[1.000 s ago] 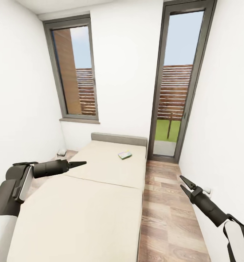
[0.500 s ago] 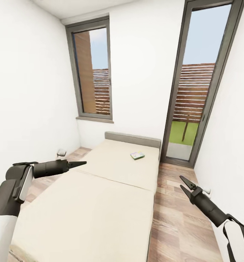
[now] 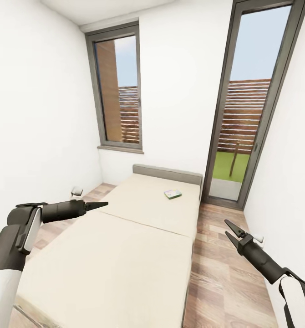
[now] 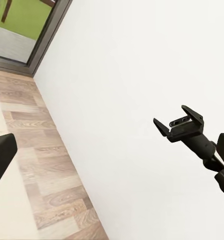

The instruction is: Put all the toys in the child's room - the three board games (two on the bed and one on the table), the two jigsaw puzzles on the table, and the tennis ball on the table - inside the toy box on the table in the child's room.

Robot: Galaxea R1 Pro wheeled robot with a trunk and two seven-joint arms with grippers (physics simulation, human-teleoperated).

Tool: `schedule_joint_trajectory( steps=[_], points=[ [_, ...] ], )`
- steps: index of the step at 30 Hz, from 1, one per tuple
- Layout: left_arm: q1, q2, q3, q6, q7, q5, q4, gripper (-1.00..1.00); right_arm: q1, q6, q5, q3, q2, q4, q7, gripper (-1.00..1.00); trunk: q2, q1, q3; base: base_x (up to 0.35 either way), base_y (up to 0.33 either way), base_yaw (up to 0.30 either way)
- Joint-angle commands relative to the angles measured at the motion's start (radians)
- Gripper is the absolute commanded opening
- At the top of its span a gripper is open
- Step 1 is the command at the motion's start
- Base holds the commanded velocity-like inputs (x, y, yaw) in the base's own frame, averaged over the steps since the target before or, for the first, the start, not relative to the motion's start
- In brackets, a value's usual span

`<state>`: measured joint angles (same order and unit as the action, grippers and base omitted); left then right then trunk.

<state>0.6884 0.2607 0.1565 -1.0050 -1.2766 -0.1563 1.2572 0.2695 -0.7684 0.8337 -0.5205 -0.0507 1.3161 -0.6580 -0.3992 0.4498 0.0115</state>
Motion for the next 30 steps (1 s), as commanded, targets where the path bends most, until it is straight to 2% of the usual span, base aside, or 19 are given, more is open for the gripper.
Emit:
schedule_joint_trajectory(
  steps=[1, 10, 30],
  points=[
    [0.000, 0.000, 0.000, -0.007, -0.001, -0.003, 0.000, 1.00, 0.001, -0.006, 0.002, -0.001, 0.000, 0.000, -0.002, 1.00, -0.001, 0.000, 0.000, -0.072, -0.132, 0.034],
    [0.000, 0.000, 0.000, -0.007, -0.001, -0.003, 0.000, 1.00, 0.001, -0.006, 0.002, -0.001, 0.000, 0.000, -0.002, 1.00, -0.001, 0.000, 0.000, -0.028, -0.067, 0.118],
    [0.000, -0.004, 0.000, -0.007, -0.001, -0.002, -0.001, 1.00, 0.001, -0.006, 0.002, -0.001, 0.000, 0.000, -0.002, 1.00, -0.001, 0.000, 0.000, -0.002, -0.005, 0.194]
  ],
)
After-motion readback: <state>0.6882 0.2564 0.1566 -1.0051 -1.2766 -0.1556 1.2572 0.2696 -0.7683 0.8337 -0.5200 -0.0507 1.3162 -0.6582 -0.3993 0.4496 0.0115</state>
